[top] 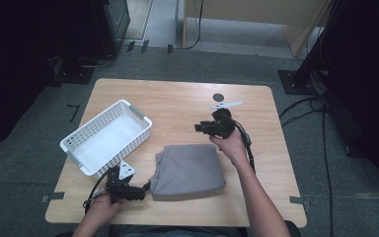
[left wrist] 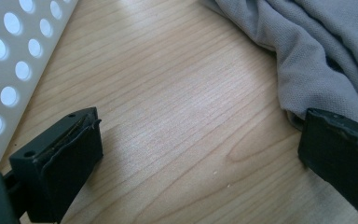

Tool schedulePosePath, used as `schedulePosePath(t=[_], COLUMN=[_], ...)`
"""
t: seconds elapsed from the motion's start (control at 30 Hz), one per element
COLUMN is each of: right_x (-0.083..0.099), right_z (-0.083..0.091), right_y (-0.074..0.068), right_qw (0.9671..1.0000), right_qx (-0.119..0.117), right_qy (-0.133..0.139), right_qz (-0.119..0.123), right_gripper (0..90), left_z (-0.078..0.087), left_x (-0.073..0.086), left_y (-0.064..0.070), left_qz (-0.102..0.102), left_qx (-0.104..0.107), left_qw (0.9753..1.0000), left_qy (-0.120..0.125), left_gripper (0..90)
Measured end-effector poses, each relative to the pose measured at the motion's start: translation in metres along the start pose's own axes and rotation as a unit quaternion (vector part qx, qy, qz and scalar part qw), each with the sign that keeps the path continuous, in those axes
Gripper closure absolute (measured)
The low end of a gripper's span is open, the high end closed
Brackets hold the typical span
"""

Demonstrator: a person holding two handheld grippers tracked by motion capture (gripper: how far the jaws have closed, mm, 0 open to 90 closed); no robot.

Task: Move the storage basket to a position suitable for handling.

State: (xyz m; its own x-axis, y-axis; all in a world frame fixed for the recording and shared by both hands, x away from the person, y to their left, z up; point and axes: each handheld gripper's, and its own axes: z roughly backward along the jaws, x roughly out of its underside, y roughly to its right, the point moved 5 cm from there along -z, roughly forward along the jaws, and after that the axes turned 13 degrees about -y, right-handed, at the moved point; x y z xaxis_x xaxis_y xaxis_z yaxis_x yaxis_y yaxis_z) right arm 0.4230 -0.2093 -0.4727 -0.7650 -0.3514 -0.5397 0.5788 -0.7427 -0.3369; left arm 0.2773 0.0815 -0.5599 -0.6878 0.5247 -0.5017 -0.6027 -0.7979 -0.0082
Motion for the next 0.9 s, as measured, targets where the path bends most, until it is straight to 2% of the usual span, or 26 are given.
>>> schedulePosePath(t=[0.07, 0.1, 0.13, 0.17, 0.23, 0.3, 0.4, 0.53, 0.63, 0.73, 0.9], right_x=[-0.006, -0.011, -0.011, -0.016, -0.022, -0.025, -0.032, -0.048, -0.055, -0.067, -0.081], right_z=[-0.003, -0.007, -0.007, -0.011, -0.016, -0.018, -0.025, -0.033, -0.037, -0.047, -0.062], right_y=[-0.003, -0.005, -0.005, -0.007, -0.01, -0.011, -0.016, -0.026, -0.028, -0.032, -0.04], right_qw=[0.9999, 0.9996, 0.9996, 0.9989, 0.9984, 0.9983, 0.9973, 0.9965, 0.9966, 0.9971, 0.9963], right_qx=[-0.011, -0.023, -0.023, -0.036, -0.044, -0.047, -0.064, -0.079, -0.078, -0.067, -0.075], right_qy=[-0.009, -0.016, -0.016, -0.026, -0.031, -0.031, -0.032, -0.026, -0.024, -0.028, -0.033], right_qz=[-0.002, -0.006, -0.006, -0.016, -0.017, -0.015, -0.017, -0.002, 0.003, 0.021, 0.026], right_gripper=[67.0, 67.9, 67.9, 68.5, 69.3, 69.5, 69.3, 71.2, 70.7, 70.2, 69.5], left_z=[0.0, 0.0, 0.0, 0.0, 0.0, 0.0, 0.0, 0.0, 0.0, 0.0, 0.0], left_x=[0.0, 0.0, 0.0, 0.0, 0.0, 0.0, 0.0, 0.0, 0.0, 0.0, 0.0], left_y=[0.0, 0.0, 0.0, 0.0, 0.0, 0.0, 0.0, 0.0, 0.0, 0.0, 0.0], left_qz=[0.0, 0.0, 0.0, 0.001, 0.0, 0.0, 0.0, 0.0, 0.0, 0.0, -0.001], left_qx=[0.0, 0.0, 0.0, 0.0, 0.0, 0.0, 0.0, 0.0, -0.001, 0.0, 0.0], left_qw=[1.0, 1.0, 1.0, 1.0, 1.0, 1.0, 1.0, 1.0, 1.0, 1.0, 1.0], left_qy=[0.0, 0.0, 0.0, 0.0, 0.0, 0.0, 0.0, 0.0, 0.0, 0.0, 0.0], left_gripper=[0.0, 0.0, 0.0, 0.0, 0.0, 0.0, 0.0, 0.0, 0.0, 0.0, 0.0])
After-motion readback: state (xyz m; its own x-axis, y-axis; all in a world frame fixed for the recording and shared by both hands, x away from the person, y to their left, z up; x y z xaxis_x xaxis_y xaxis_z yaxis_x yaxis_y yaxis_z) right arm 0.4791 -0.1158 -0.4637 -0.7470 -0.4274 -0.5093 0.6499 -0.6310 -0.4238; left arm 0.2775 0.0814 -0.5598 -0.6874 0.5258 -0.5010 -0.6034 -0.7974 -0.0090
